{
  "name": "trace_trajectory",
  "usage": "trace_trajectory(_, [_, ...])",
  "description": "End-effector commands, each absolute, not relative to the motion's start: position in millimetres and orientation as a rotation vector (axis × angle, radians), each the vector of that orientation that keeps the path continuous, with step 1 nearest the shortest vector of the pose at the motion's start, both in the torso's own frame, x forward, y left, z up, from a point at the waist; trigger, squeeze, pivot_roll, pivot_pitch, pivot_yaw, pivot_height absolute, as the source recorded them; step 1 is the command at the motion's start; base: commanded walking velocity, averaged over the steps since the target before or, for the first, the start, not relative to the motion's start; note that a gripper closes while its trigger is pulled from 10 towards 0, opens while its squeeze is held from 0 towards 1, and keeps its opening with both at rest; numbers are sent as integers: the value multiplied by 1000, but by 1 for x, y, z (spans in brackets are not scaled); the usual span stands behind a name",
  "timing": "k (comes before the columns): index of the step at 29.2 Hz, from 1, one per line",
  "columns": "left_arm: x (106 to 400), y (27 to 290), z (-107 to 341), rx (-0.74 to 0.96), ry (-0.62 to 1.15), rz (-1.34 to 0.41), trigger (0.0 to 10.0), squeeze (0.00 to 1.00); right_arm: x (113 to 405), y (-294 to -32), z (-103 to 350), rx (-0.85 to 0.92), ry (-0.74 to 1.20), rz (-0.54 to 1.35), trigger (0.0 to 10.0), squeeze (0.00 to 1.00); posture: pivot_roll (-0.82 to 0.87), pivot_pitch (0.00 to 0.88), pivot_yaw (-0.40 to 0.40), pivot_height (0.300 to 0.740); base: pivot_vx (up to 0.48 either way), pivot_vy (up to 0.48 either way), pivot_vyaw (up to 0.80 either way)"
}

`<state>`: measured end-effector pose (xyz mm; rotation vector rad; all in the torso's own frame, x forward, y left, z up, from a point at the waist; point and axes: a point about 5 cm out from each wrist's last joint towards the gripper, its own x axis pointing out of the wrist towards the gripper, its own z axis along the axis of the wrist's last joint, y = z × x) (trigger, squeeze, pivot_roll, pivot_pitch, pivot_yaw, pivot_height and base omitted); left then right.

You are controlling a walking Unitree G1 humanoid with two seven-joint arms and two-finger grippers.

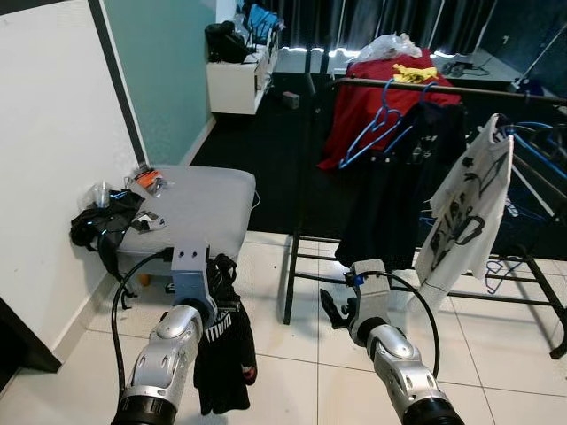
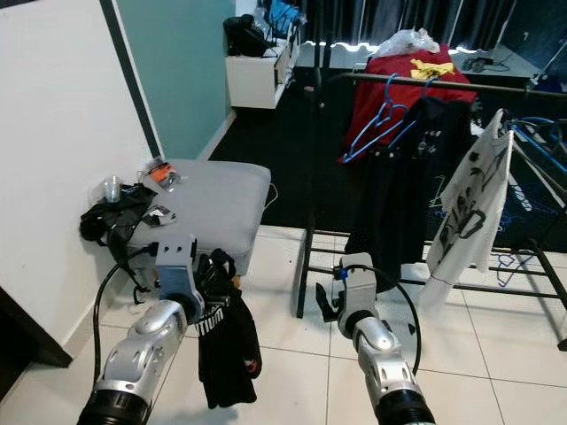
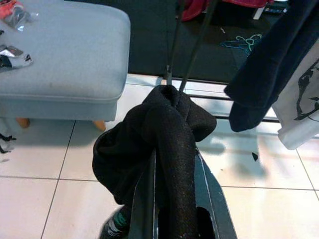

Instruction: Hang hanger

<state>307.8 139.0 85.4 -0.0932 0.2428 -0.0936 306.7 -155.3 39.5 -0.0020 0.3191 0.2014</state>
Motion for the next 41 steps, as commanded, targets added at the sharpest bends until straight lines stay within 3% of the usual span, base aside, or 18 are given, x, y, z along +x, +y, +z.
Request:
trace_trajectory(1, [310, 141, 86, -69, 235, -102, 10000, 0, 311, -154, 44, -9, 309, 205, 10000, 0, 17, 0, -2, 740, 0, -420, 0])
trace_trajectory(5, [311, 137, 87, -50, 236, -125, 10000, 0, 313, -154, 45, -13, 306, 209, 10000, 0, 13, 0, -1, 740, 0, -480, 0])
trace_trajectory(11, [312, 144, 84, -62, 261, -80, 10000, 0, 316, -157, 50, -31, 278, 194, 10000, 0, 9, 0, -2, 740, 0, 0, 0])
trace_trajectory(22, [324, 160, 97, 68, 213, -106, 10000, 0, 328, -157, 74, -48, 132, 229, 10000, 0, 9, 0, -6, 740, 0, 0, 0])
trace_trajectory(23, [325, 159, 114, 49, 115, -233, 10000, 0, 328, -156, 82, -2, 99, 325, 10000, 0, 7, 0, -9, 740, 0, 0, 0])
trace_trajectory(26, [324, 160, 139, 31, -21, -386, 10000, 0, 325, -158, 92, 55, 55, 473, 10000, 0, 5, 0, -7, 740, 0, 0, 0])
trace_trajectory(32, [320, 166, 154, 30, -103, -522, 10000, 0, 321, -167, 101, 110, 31, 599, 10000, 0, 4, 0, -8, 740, 0, 0, 0])
trace_trajectory(33, [317, 166, 158, 22, -120, -572, 10000, 0, 319, -170, 104, 136, 27, 642, 10000, 992, 2, 0, -8, 740, 0, 0, 0])
trace_trajectory(41, [305, 164, 167, -32, -140, -728, 10000, 0, 312, -176, 115, 281, -7, 751, 10000, 1000, 5, 0, -7, 740, 0, 0, 0])
